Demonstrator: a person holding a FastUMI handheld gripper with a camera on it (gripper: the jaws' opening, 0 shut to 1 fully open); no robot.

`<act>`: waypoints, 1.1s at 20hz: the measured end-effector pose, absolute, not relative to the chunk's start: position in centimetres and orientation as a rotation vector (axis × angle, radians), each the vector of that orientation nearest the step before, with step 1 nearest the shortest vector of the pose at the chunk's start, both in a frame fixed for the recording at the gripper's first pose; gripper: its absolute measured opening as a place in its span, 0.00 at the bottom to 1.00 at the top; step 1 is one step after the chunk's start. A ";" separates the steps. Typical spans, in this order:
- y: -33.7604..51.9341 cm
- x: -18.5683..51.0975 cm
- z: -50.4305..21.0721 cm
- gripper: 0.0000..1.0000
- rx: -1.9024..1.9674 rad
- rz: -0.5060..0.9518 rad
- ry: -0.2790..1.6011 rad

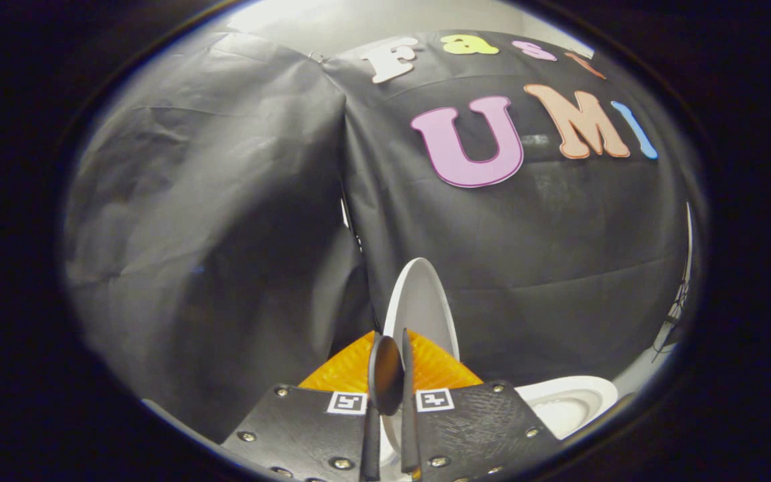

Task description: Open the toilet lid.

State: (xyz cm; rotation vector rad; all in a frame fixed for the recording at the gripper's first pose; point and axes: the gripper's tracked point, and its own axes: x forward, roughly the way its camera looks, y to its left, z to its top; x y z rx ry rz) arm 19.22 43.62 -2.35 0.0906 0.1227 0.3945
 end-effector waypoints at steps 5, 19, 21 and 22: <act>45.0 19.0 -3.0 0.12 0.073 0.402 0.132; 46.4 18.5 -4.9 0.43 0.102 0.467 0.164; 46.3 18.4 -4.9 0.58 0.096 0.468 0.163; 46.3 18.3 -4.9 0.66 0.093 0.470 0.163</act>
